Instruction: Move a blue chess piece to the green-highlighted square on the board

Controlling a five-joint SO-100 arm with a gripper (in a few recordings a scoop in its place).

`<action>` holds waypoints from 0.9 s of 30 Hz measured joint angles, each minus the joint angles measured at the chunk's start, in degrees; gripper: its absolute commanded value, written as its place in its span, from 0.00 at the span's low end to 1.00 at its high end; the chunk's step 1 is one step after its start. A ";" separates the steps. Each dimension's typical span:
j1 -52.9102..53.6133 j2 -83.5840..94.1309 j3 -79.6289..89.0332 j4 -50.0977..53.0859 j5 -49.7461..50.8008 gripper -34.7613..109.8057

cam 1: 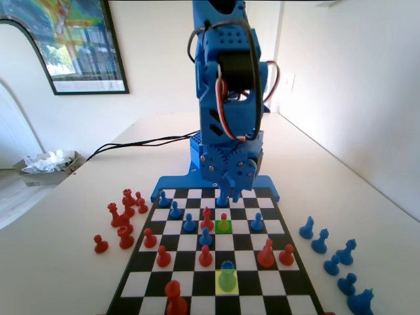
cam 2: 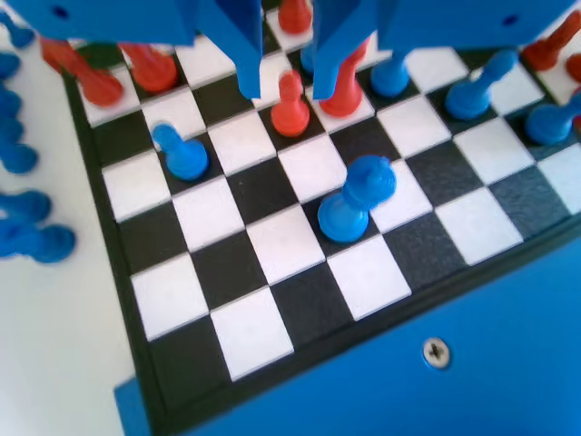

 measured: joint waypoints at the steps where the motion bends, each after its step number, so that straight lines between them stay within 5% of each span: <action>1: 0.00 -0.09 0.00 -0.44 0.00 0.31; 27: 1.58 -7.21 -2.37 -3.08 -1.32 0.31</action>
